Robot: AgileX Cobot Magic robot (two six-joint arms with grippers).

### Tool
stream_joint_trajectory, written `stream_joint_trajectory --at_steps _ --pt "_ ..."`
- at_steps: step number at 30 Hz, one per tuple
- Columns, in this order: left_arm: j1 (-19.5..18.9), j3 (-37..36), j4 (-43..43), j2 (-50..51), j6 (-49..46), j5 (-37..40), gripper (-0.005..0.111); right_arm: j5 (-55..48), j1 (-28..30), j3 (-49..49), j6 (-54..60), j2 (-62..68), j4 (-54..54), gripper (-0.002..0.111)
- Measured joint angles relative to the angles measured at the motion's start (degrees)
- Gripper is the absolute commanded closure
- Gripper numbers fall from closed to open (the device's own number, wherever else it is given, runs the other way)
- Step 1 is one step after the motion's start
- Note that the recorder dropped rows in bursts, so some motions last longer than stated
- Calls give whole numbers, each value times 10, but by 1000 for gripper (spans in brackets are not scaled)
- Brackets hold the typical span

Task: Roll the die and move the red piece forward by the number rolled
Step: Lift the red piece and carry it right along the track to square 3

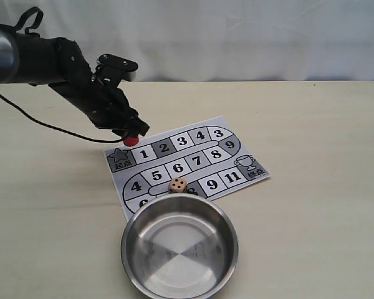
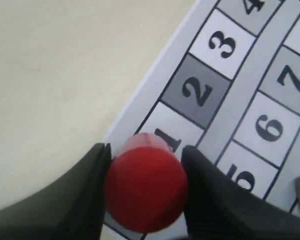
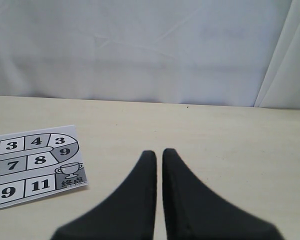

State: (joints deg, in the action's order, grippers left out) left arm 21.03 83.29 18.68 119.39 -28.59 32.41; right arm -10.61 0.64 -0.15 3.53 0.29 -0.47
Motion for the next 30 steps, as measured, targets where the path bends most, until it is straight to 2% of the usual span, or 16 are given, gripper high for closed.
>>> stream_joint_trajectory --at_steps 6,12,20,30 --pt "34 21 -10 9 -16 -11 107 0 0 0 0 0 0 104" --pt "34 21 -34 63 -16 -21 107 0 0 0 0 0 0 104" --pt "35 40 -48 64 -16 -12 107 0 0 0 0 0 0 104" --pt "46 103 6 58 -35 -9 107 0 0 0 0 0 0 104"
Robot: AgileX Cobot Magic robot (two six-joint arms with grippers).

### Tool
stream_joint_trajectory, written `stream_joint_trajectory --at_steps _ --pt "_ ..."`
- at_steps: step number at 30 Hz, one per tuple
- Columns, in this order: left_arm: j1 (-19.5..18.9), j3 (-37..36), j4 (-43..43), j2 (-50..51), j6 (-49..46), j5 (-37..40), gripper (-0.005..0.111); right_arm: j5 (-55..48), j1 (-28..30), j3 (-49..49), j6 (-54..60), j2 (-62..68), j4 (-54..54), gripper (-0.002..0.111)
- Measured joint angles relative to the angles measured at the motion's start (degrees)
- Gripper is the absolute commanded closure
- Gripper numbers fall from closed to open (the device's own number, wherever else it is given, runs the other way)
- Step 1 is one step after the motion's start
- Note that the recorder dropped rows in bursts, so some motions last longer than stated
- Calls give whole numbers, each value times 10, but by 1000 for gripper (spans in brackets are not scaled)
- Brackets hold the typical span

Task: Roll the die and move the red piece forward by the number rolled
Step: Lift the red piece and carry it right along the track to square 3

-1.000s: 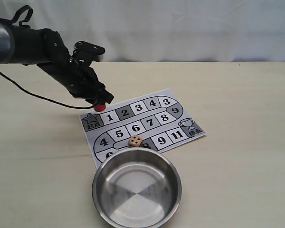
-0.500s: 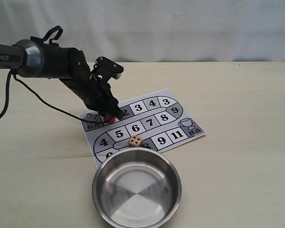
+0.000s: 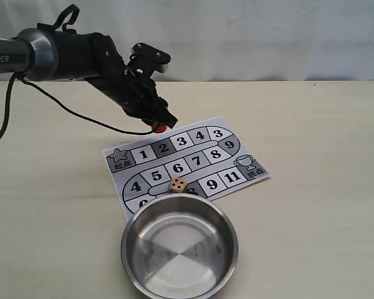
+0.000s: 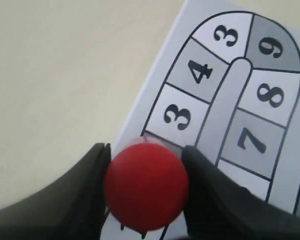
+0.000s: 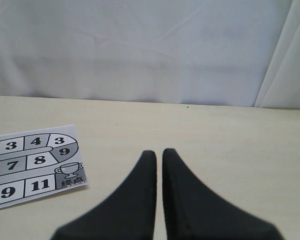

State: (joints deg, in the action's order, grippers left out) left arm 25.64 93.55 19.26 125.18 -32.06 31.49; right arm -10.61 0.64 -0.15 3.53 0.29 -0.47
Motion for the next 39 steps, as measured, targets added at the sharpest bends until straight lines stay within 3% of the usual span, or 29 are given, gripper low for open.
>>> stream_joint_trajectory --at_steps 6,22,30,39 --pt "17 1 -5 4 -25 0 107 0 0 0 0 0 0 104" --pt "16 8 -10 62 -26 -20 107 0 0 0 0 0 0 104" --pt "24 61 -10 47 -26 -14 107 0 0 0 0 0 0 104" --pt "40 66 -16 60 -26 -52 107 0 0 0 0 0 0 104"
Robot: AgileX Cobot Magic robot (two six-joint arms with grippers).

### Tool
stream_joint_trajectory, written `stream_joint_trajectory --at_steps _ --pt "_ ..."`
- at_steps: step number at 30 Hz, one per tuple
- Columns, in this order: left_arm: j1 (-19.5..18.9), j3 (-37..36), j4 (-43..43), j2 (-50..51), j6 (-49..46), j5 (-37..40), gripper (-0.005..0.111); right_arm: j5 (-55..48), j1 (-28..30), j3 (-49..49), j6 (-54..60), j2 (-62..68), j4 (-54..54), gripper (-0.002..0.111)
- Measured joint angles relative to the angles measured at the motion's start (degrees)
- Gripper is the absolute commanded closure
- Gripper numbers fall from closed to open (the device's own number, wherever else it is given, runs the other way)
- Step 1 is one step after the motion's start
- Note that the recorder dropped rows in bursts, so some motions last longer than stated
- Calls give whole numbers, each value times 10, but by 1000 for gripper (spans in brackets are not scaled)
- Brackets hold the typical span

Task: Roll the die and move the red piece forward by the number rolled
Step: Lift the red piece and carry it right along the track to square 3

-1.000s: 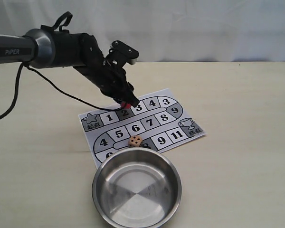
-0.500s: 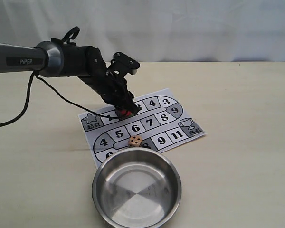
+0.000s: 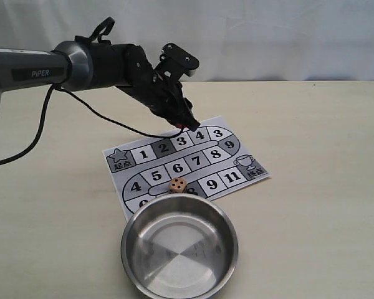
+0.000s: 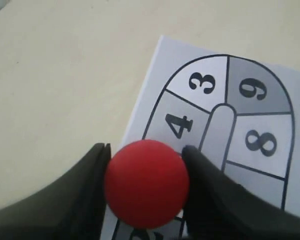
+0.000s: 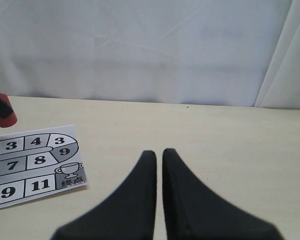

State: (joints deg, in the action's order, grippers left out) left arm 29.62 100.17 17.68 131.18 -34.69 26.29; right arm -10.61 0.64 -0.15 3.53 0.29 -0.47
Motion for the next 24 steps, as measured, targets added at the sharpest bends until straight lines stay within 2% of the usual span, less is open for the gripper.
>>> stream_joint_trajectory --at_steps 7,17,24 --pt "0 2 -6 48 0 -15 107 0 0 0 0 0 0 104" --pt "0 6 -6 49 -1 -17 107 0 0 0 0 0 0 104" --pt "10 59 1 48 -1 25 107 0 0 0 0 0 0 104"
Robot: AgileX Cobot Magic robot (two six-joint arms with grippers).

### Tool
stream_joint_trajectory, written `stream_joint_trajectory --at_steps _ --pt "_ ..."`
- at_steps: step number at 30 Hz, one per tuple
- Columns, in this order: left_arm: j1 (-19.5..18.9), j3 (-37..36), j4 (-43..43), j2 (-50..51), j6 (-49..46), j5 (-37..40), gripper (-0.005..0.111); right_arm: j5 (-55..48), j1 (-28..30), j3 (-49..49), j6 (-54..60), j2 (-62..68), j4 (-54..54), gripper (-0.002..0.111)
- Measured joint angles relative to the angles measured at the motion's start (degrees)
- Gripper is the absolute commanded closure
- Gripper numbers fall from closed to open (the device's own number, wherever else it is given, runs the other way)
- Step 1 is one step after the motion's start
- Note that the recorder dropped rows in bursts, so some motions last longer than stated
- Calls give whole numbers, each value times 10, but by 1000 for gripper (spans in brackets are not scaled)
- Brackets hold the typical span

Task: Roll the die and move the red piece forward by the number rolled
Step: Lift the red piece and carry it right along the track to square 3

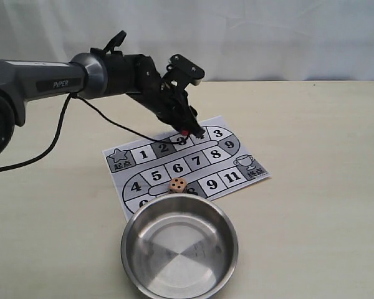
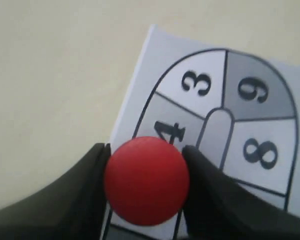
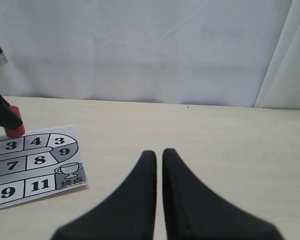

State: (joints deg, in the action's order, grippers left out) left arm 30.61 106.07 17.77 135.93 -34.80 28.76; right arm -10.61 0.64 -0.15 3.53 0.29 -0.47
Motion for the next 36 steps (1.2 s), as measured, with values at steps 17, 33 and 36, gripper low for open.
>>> stream_joint_trajectory --at_steps 17,33,36 --pt "27 47 -26 43 0 -17 107 0 0 0 0 0 0 104" --pt "27 48 -37 59 0 -30 74 0 0 0 0 0 0 104" --pt "27 48 -37 59 0 -36 65 0 0 0 0 0 0 104"
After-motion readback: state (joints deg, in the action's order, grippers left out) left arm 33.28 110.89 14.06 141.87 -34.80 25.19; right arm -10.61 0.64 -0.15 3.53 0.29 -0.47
